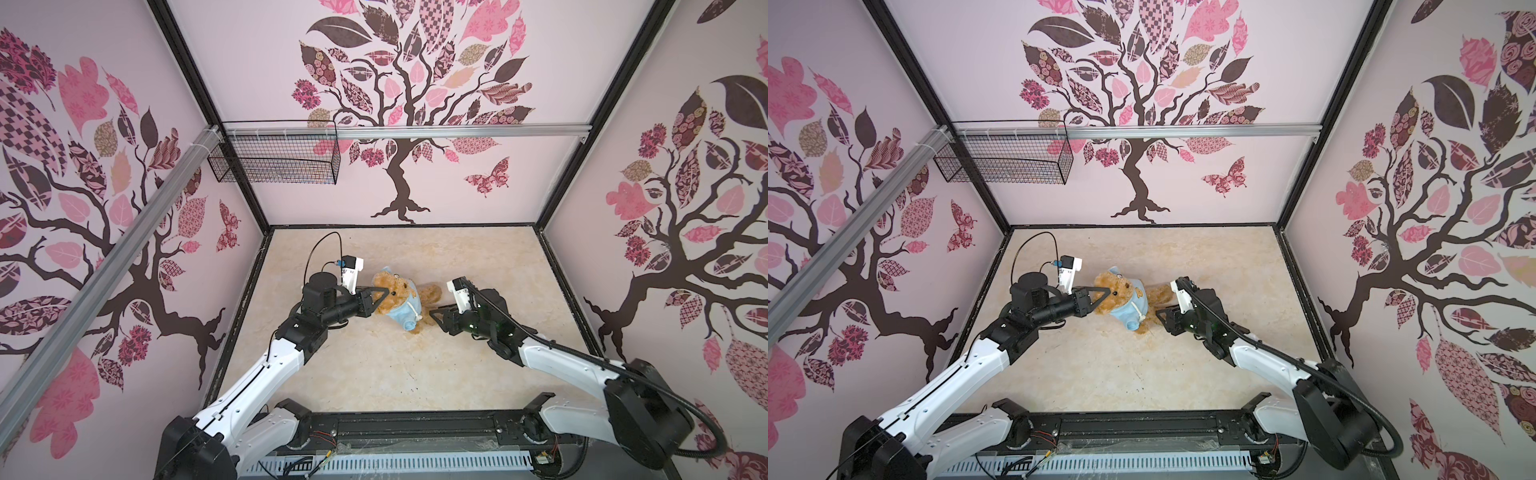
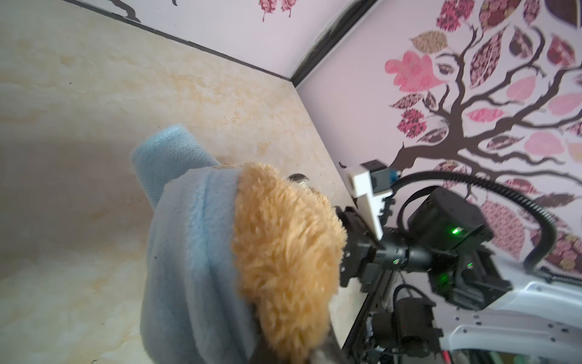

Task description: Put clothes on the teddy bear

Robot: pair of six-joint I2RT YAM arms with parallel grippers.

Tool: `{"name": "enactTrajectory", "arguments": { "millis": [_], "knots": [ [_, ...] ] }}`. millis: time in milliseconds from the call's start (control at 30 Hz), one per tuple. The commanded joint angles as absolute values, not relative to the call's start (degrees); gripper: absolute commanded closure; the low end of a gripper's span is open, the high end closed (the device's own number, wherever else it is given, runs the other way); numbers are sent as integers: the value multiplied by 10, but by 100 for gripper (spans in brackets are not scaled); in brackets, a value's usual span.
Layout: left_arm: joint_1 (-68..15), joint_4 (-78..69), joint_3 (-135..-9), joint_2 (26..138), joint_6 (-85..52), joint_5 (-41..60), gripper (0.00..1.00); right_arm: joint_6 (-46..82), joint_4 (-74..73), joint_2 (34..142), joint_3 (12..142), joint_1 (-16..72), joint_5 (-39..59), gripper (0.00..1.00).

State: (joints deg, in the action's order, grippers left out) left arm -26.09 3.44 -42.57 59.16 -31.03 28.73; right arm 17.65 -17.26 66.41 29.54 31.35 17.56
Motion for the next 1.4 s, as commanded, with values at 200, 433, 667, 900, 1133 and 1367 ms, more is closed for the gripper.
{"name": "enactTrajectory", "arguments": {
  "millis": [200, 433, 667, 900, 1133, 1367],
  "knots": [
    [-271, 156, -500, 512, 194, 331, 100, 119, -123, 520, 377, 314, 171, 43],
    [-274, 128, -459, 467, 434, 265, 100, 99, -111, 531, 450, 313, 305, 36],
    [-293, 126, -403, 438, 582, 244, 100, 80, -161, 575, 455, 319, 400, 35],
    [-383, 133, -354, 425, 689, 124, 100, -25, -107, 648, 505, 383, 380, 34],
    [-405, 138, -351, 439, 685, 139, 100, -58, -69, 756, 551, 395, 416, 33],
    [-406, 134, -351, 438, 675, 155, 100, -58, -28, 811, 580, 400, 372, 55]
  ]
}}
